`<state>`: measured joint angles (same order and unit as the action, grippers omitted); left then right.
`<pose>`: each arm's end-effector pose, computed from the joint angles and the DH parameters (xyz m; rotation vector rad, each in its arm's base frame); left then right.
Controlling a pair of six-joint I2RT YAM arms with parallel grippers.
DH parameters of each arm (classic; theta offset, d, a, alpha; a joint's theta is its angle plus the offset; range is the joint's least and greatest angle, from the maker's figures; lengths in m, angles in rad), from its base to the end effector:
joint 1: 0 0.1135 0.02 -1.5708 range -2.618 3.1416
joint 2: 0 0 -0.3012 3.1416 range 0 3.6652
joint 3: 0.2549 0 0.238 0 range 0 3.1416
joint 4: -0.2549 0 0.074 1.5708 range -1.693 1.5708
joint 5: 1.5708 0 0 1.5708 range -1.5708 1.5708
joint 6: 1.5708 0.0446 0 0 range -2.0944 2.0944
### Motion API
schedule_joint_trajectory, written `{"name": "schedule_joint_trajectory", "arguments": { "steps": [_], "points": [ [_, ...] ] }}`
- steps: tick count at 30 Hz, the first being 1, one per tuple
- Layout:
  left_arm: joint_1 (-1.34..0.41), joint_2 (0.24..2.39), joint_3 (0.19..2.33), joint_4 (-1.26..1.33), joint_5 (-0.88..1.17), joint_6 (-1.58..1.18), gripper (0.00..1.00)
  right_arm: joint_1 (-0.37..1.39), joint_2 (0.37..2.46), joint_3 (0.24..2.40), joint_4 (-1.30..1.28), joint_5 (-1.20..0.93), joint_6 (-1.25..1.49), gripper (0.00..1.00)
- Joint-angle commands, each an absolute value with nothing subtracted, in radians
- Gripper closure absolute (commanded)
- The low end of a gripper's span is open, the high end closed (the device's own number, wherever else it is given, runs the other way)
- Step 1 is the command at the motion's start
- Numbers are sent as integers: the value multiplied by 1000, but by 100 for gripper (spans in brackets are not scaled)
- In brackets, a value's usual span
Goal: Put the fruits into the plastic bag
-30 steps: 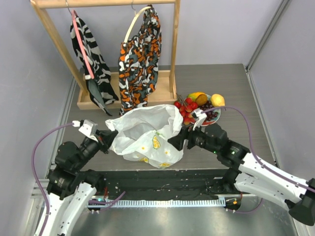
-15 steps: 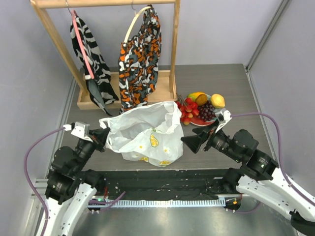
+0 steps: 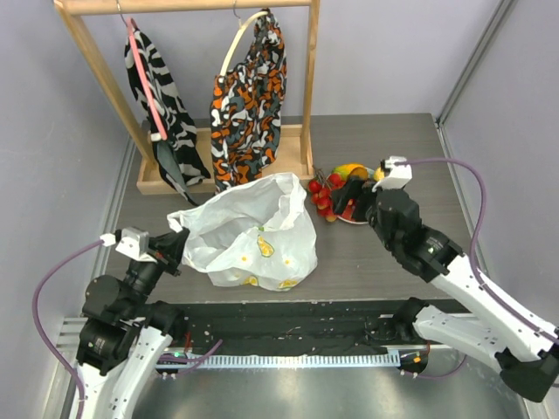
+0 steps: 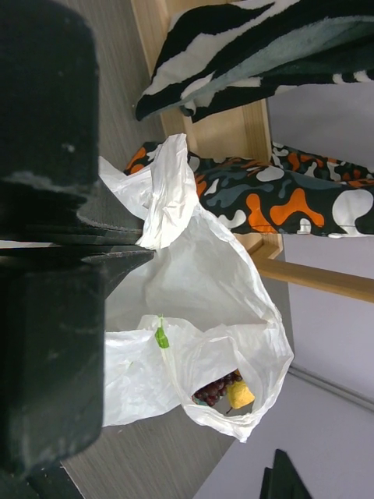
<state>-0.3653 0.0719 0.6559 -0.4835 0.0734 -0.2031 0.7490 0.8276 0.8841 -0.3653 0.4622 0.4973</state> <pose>-0.0044 -0.0018 0.3241 0.1811 1.4805 -0.5147 0.1243 0.0884 0.3736 0.0830 1.8667 0.4334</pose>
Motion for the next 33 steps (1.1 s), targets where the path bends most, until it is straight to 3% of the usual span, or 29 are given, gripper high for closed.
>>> {"name": "schedule_joint_trajectory", "arguments": {
  "steps": [1,7,11,14,20,25,29,33],
  "points": [
    [-365,87,663,-456,100,-189,100,501,909,951,-260,372,483,6],
    [-365,80,661,-460,112,-190,100,226,1176,988,-170,102,497,21],
    [-365,83,663,-463,95,-186,100,222,1324,1028,-109,-36,407,32],
    [-365,84,663,-465,89,-184,100,230,1341,1002,-52,-101,384,33],
    [-365,92,663,-471,83,-183,100,313,1345,966,-43,-15,250,28],
    [-365,94,664,-474,80,-183,100,454,1420,1032,-100,158,128,27],
    [-365,92,664,-482,72,-183,100,528,1488,1091,-106,335,68,19],
    [-365,92,666,-483,74,-183,100,555,1558,1163,-117,386,41,18]
  ]
}}
